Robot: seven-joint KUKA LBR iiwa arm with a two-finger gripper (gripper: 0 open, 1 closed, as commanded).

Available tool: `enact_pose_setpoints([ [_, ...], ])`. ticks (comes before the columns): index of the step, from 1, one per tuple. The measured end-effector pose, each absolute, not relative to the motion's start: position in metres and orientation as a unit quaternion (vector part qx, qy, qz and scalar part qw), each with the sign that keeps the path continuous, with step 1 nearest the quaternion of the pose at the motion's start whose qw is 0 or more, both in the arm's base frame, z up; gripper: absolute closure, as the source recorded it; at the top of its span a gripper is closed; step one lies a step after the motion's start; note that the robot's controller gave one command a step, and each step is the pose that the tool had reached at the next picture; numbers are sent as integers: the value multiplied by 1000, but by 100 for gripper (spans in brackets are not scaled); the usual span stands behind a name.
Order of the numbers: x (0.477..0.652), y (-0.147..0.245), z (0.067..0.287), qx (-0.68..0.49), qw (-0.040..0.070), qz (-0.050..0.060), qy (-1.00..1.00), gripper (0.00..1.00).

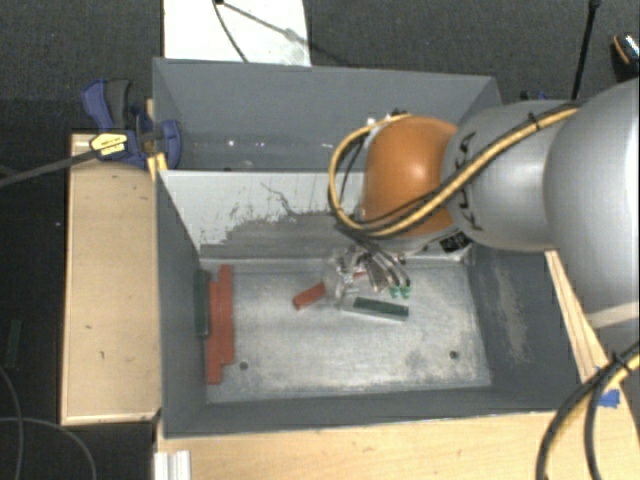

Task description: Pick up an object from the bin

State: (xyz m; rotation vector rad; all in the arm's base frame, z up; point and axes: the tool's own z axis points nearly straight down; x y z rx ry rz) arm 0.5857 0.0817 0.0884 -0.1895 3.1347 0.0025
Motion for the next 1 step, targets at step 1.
enact_pose_setpoints([
  [1,586,82,88,-59,1,1,998,0],
])
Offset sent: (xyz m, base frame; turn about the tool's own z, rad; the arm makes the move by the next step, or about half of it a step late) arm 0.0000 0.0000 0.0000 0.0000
